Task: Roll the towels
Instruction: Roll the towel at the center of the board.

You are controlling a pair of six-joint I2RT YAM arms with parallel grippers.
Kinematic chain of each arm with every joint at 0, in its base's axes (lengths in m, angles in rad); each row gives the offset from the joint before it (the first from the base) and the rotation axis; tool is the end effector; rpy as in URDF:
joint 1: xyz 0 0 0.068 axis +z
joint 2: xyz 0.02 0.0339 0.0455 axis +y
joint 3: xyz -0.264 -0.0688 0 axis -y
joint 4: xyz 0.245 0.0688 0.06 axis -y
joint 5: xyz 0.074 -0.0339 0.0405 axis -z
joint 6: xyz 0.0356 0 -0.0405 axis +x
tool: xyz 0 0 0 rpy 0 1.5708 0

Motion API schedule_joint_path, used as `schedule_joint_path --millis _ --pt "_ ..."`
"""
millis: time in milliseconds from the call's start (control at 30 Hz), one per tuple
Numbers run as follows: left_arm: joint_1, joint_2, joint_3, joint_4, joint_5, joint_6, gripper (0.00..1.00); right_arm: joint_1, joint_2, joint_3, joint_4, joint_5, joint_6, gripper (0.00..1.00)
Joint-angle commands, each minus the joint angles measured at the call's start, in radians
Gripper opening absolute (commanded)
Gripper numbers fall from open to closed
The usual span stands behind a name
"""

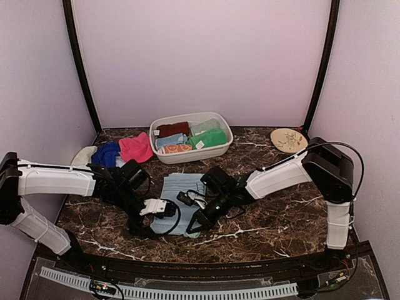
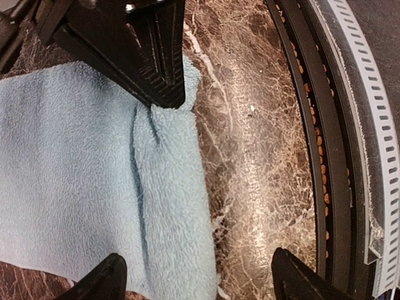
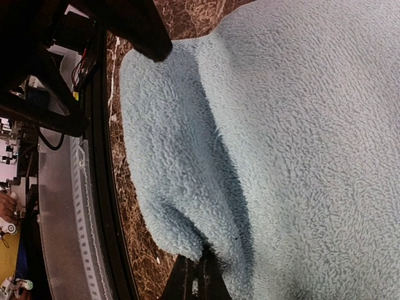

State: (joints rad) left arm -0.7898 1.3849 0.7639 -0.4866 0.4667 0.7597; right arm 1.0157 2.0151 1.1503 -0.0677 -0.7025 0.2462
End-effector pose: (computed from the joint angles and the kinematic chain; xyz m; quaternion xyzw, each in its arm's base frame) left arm 0.1665 -0.1907 0.1846 0.7003 0.6395 -0.2284 0.2199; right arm 0.1904 0.3507 0.1231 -0.4347 0.7858 0.4376 0.0452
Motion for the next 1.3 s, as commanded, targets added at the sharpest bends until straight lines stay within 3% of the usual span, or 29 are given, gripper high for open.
schedule_joint_path --millis 0,233,367,467,633,700,833,967,1033,1100,1267 --pt "-0.025 0.039 0.023 0.059 -0.059 0.000 0.78 -0.006 0.010 0.009 0.037 -0.042 0.042 0.00" --pt "-0.025 0.082 0.028 0.095 -0.092 -0.008 0.44 -0.008 -0.001 -0.028 0.048 -0.042 0.050 0.00" --pt "-0.025 0.112 0.039 0.095 -0.104 -0.027 0.34 -0.011 -0.012 -0.045 0.062 -0.026 0.053 0.00" --pt "-0.024 0.126 0.048 0.089 -0.102 -0.037 0.17 -0.012 -0.034 -0.064 0.076 0.011 0.053 0.00" --pt "-0.010 0.155 0.072 0.066 -0.081 -0.071 0.00 -0.012 -0.153 -0.162 0.175 0.204 0.046 0.17" --pt "0.003 0.171 0.084 0.049 -0.059 -0.085 0.00 -0.012 -0.211 -0.215 0.206 0.304 0.040 0.27" --pt "0.034 0.193 0.103 0.020 -0.024 -0.103 0.00 -0.007 -0.339 -0.301 0.267 0.488 0.016 0.33" --pt "0.069 0.194 0.106 0.006 0.027 -0.109 0.00 0.078 -0.518 -0.406 0.368 0.831 -0.128 0.52" --pt "0.081 0.197 0.106 0.004 0.044 -0.112 0.00 0.107 -0.587 -0.442 0.418 0.944 -0.170 0.97" --pt "0.093 0.204 0.108 0.004 0.059 -0.115 0.00 0.112 -0.626 -0.454 0.429 1.061 -0.113 1.00" --pt "0.108 0.246 0.133 -0.010 0.092 -0.129 0.00 0.043 -0.730 -0.608 0.618 0.929 -0.056 1.00"
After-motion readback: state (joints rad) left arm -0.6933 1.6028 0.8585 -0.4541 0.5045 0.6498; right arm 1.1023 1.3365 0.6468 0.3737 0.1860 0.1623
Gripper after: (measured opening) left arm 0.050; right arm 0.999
